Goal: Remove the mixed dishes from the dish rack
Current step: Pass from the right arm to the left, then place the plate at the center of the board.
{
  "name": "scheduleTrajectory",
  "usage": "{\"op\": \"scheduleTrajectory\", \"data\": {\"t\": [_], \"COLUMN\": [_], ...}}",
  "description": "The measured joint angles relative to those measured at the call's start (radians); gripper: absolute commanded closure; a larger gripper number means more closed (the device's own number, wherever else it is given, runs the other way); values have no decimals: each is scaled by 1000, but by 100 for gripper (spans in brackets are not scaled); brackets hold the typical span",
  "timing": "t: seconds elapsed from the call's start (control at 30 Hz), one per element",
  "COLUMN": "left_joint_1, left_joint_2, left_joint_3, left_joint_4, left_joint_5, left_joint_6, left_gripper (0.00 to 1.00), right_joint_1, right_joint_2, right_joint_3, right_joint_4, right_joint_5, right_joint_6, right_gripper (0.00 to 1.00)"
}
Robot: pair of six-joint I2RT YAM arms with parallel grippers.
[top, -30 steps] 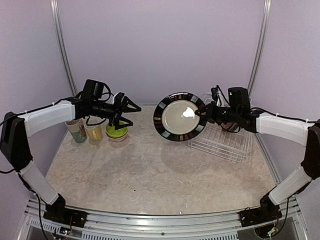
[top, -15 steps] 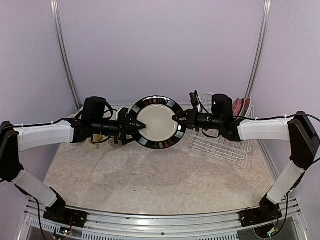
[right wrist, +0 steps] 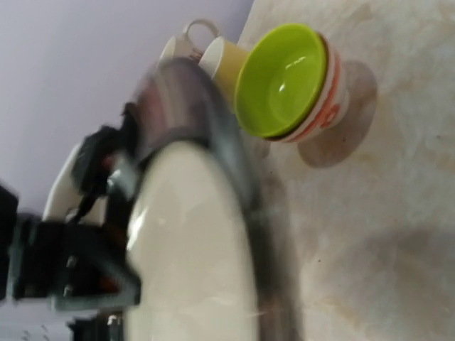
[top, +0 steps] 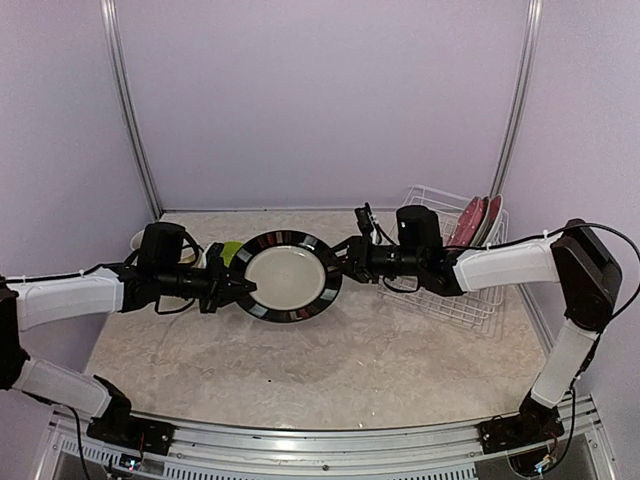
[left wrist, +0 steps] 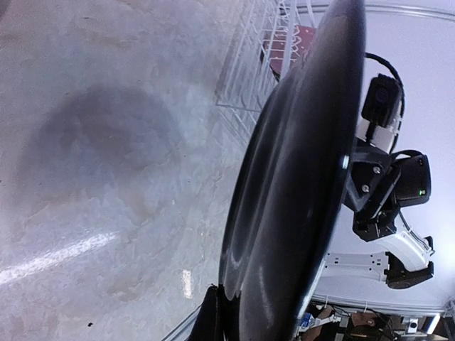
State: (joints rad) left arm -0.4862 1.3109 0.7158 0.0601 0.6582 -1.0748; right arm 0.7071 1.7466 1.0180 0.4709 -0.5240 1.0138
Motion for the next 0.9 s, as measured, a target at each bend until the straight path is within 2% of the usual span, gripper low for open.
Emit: {"op": "scheduleTrajectory", "data": {"t": [0.03, 0.1, 0.17, 0.43, 0.6, 0.9], "left_joint_1": [18, 53, 92, 217, 278, 380], "left_joint_2": [-23, -90, -129, -357, -450, -464], "left_joint_3": [-24, -82, -116, -307, -351, -416], "left_joint_4": [-14, -75, -117, -331, -455, -466], "left_joint_5": [0, -9, -16, -27, -46, -63], "left_joint_6": [-3, -14, -15, -15, -11, 11], "left_gripper": [100, 100, 100, 100, 100, 100], "right_joint_1": [4, 8, 8, 4, -3, -10], "right_joint_2": [0, -2, -8, -74, -106, -127], "right_joint_3": [0, 8, 24, 103, 116, 117], "right_joint_4": [-1, -11, -39, -283, -371, -432], "right_joint_5": [0, 10, 31, 182, 242, 286], "right_joint_6": [-10, -43, -80, -270, -335, -386], "right_gripper": [28, 11, 4, 1, 0, 0]}}
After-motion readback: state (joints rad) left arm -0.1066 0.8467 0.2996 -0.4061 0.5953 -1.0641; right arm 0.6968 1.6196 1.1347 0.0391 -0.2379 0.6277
